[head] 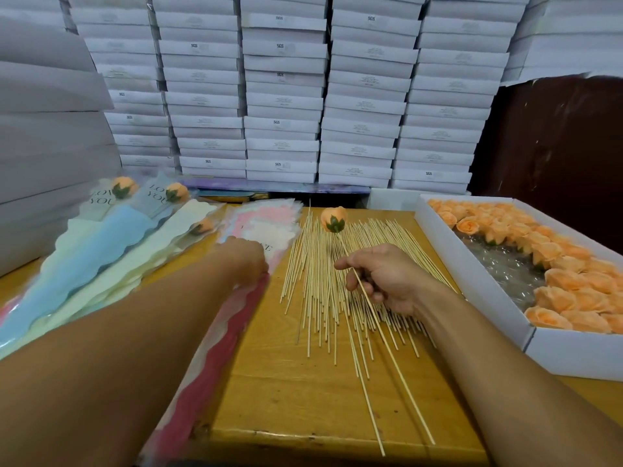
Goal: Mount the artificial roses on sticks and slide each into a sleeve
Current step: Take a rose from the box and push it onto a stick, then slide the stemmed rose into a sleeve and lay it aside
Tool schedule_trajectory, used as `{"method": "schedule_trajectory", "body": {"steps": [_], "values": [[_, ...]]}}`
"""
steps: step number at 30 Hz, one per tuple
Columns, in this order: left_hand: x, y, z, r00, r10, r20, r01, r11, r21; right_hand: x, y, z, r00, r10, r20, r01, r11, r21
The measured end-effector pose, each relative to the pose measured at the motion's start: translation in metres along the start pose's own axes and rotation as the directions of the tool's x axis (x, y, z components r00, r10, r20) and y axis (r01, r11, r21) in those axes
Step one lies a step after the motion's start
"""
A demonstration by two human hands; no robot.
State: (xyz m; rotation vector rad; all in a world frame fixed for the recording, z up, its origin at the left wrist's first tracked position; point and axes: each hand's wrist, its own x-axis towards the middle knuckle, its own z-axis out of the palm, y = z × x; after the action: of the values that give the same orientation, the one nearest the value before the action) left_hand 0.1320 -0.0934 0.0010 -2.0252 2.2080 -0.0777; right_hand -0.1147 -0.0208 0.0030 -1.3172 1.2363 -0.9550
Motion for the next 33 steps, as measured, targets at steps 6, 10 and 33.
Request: {"method": "schedule_trajectory", "body": {"steps": [6, 10, 33], "values": [[-0.008, -0.003, 0.033, 0.941, 0.005, -0.338, -0.009, 1.000, -0.009, 0.000, 0.001, 0.000, 1.000, -0.009, 0.008, 0.009, 0.999, -0.031], [-0.010, -0.003, 0.038, 0.899, -0.014, -0.437, 0.012, 1.000, -0.007, -0.001, 0.001, 0.000, 1.000, -0.008, 0.002, 0.008, 0.999, -0.039], [-0.049, 0.073, -0.029, 0.907, 0.109, -0.408, -0.267, 0.897, -0.353, 0.003, -0.003, -0.003, 0.996, 0.065, 0.064, -0.084, 0.931, 0.355]]}}
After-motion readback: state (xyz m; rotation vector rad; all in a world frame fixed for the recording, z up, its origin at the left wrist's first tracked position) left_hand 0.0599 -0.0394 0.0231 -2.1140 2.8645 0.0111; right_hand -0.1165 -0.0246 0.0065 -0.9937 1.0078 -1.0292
